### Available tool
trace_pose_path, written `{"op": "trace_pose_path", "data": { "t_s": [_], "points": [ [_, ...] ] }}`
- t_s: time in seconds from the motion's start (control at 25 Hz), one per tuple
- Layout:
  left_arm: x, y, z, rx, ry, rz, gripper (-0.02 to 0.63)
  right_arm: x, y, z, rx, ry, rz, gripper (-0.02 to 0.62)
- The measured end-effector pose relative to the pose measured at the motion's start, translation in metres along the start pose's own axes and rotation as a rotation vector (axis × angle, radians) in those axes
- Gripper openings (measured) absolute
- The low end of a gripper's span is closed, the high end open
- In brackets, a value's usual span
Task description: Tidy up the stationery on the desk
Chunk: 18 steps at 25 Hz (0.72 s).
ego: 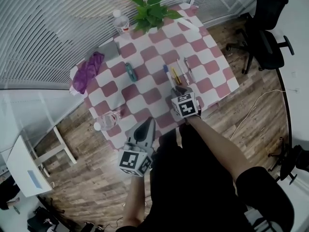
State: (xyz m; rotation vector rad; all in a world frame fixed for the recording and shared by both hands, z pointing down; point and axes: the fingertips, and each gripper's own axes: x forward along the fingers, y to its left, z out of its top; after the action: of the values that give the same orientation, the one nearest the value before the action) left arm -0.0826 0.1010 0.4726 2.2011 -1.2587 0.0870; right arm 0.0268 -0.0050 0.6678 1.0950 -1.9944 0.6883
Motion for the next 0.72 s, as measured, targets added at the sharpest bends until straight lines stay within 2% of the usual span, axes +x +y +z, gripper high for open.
{"op": "trace_pose_path", "data": {
  "t_s": [0.32,0.44,0.72],
  "points": [
    [-0.006,0.003,-0.001,0.001,-0.004,0.014,0.032,0.004,-0.001,0.003,-0.051,0.0,0.004,0.095],
    [-0.007,0.002,-0.001,0.005,-0.004,0.017,0.032,0.003,-0.001,-0.001,-0.038,0.007,0.009,0.135],
    [-0.005,0.004,0.008,0.003,-0.03,0.026,0.032,-0.016,-0.004,0.015,-0.018,-0.048,0.011,0.143]
  ]
}}
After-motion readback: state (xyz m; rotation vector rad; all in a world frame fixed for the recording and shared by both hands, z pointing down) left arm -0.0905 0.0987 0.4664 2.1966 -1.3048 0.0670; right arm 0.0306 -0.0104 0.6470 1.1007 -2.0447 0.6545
